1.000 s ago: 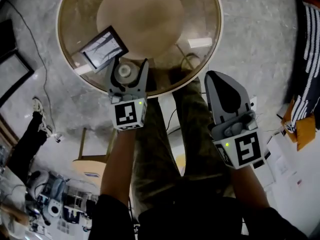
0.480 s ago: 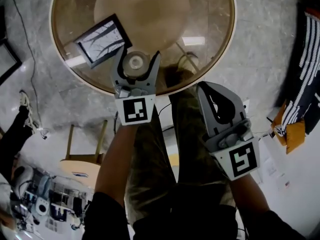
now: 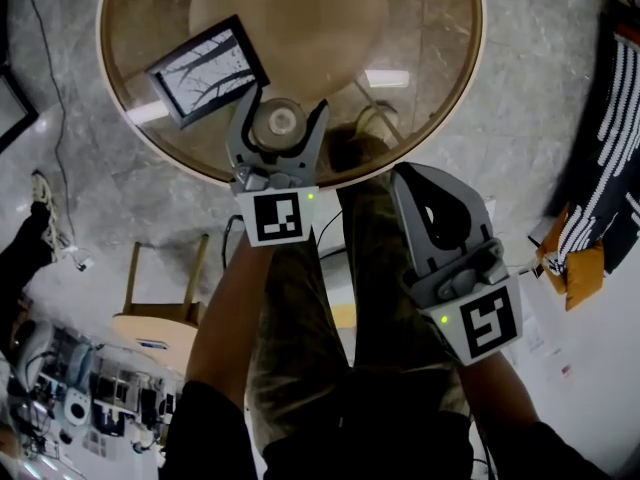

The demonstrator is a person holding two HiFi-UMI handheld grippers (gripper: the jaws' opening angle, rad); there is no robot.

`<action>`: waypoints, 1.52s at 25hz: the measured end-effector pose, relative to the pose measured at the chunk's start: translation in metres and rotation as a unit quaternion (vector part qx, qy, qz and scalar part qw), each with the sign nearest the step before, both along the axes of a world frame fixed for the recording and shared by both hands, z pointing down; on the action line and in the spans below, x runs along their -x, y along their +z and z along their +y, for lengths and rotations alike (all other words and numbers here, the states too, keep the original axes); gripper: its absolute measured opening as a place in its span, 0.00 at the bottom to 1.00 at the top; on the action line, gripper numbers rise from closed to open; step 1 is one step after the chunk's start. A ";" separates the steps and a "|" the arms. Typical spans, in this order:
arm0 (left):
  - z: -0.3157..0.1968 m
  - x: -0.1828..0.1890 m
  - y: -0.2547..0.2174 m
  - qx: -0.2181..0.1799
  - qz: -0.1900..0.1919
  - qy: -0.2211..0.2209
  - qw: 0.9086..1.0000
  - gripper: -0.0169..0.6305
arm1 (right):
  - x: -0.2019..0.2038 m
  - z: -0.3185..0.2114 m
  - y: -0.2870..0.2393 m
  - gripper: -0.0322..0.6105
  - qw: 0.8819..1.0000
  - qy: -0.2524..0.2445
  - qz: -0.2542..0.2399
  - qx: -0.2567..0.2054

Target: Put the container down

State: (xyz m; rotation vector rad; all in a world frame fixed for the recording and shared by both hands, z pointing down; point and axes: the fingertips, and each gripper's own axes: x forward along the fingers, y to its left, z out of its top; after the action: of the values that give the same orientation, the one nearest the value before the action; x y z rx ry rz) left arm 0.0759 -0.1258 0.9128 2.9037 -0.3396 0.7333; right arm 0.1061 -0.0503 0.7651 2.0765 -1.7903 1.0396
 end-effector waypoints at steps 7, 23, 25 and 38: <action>0.008 0.009 0.003 -0.004 -0.017 0.017 1.000 0.56 | -0.005 0.005 -0.002 0.08 1.000 0.005 0.005 -0.002; 0.024 0.047 0.021 -0.026 -0.083 0.063 0.994 0.56 | -0.002 0.009 -0.023 0.08 1.000 0.001 0.022 -0.020; 0.025 0.049 0.023 -0.021 -0.087 0.064 0.994 0.56 | -0.006 0.012 -0.025 0.08 0.999 0.006 0.026 -0.020; 0.057 0.134 -0.055 0.066 -0.098 0.110 0.987 0.60 | -0.031 0.023 -0.097 0.08 0.998 0.059 0.023 -0.032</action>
State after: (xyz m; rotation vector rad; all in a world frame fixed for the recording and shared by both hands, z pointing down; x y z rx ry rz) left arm -0.0581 -0.0691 0.8578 2.7764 0.0136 1.0359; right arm 0.1369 -0.0270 0.6682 2.2489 -1.7192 0.9679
